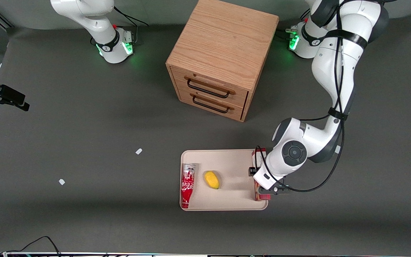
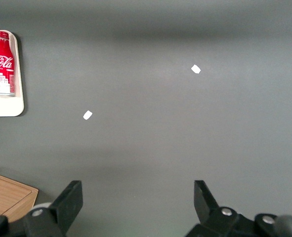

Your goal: Place red cookie box on tray

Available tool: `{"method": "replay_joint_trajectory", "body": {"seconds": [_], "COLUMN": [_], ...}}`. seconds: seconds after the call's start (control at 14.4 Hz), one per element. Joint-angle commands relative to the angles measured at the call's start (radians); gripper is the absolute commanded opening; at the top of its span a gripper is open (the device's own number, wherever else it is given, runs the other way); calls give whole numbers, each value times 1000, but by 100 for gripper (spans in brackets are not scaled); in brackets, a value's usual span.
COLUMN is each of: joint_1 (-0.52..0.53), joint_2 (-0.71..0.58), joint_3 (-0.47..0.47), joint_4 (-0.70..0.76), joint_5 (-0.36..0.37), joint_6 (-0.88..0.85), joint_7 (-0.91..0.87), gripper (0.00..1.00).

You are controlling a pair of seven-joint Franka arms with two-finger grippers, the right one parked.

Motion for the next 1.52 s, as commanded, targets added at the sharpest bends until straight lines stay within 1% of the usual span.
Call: {"method": "replay_joint_trajectory", "body": {"seconds": [0.0,0.07,0.14,0.28,0.49,0.55,0.69,0.76,0.9,0.97,1.18,1.32,1.46], "joint_1": [-8,4,20,55,116,139,184,202,230,250,259,259,259], "joint_2": [-24,-50,-84,-178,-320,-363,-450,-493,-590,-637,-771,-858,-917], "joint_3": [9,9,9,9,9,8,18,44,89,112,195,219,219], "joint_4": [23,20,14,-38,-68,-71,-85,-91,-133,-169,-288,-371,-410], "joint_5": [17,12,-8,-25,-28,-32,-113,-137,-143,-143,-141,-140,-129], "joint_6": [-15,-19,-30,-71,-238,-293,-413,-468,-542,-556,-561,-561,-564], "joint_7": [-32,-35,-35,-24,-4,26,150,213,305,362,517,542,545], "gripper": [100,100,100,100,100,100,100,100,100,100,100,100,100]}}
